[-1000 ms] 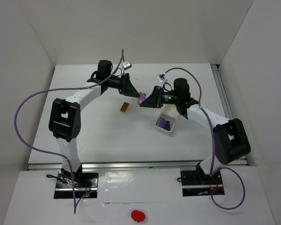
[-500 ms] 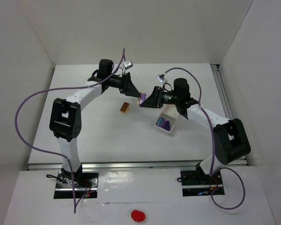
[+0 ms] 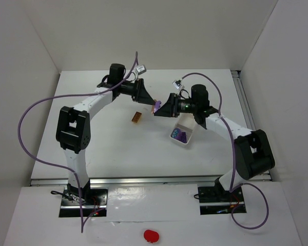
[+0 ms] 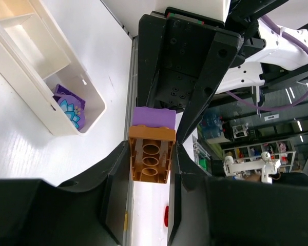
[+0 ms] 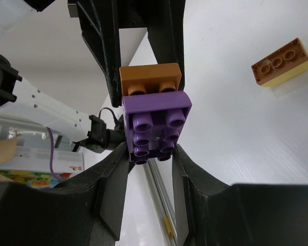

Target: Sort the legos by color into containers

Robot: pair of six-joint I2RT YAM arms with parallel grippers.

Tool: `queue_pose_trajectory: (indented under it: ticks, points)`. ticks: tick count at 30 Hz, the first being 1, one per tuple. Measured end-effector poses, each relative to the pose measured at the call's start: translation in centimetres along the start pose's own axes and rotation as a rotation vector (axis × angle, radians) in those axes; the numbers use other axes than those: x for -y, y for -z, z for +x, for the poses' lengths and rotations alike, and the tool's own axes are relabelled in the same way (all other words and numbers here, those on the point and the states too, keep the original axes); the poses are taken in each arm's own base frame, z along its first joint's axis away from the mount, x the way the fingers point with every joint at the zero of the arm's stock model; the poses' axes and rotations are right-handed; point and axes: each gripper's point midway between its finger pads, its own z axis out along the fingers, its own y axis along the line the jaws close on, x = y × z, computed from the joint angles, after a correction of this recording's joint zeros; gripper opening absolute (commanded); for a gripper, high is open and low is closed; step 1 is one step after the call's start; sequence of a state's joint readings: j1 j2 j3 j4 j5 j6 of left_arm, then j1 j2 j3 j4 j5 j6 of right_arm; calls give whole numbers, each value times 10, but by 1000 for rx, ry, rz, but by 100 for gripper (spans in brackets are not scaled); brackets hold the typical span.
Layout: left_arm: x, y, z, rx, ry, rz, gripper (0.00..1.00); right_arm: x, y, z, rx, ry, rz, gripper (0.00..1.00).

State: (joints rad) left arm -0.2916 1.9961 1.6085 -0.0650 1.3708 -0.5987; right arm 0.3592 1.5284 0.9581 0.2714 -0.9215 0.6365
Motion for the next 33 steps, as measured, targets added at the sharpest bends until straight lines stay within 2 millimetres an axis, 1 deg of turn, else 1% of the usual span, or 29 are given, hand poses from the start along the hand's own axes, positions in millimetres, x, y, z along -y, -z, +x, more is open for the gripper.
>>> queue_pose_trajectory:
  ticks: [8,15,17,21,22,25,28,29,31,32,33]
  points:
    - [-9,4,-2,23,9,-40,0,6,6,-3,32,0,88,9]
    - [-29,24,-7,85,73,-113,0,8,27,-16,105,24,204,9]
    - [-33,26,-9,99,79,-131,0,18,35,-15,120,11,280,9]
    - [-42,26,-8,115,107,-184,0,52,58,0,124,-71,516,9]
    - [-46,27,-7,117,114,-203,0,62,65,6,121,-93,582,9]
    - [-51,27,-5,120,134,-228,0,83,87,33,102,-160,736,9]
    - [-53,28,-3,121,151,-243,0,98,108,60,78,-220,857,9]
    - [-54,28,-3,122,153,-245,0,101,112,66,70,-234,882,9]
    - [-54,28,-3,123,156,-249,0,105,120,75,56,-255,927,9]
    - [-54,28,-3,122,159,-250,0,107,122,78,50,-262,943,13]
    - [-54,28,-2,122,162,-250,0,108,124,79,48,-266,955,13]
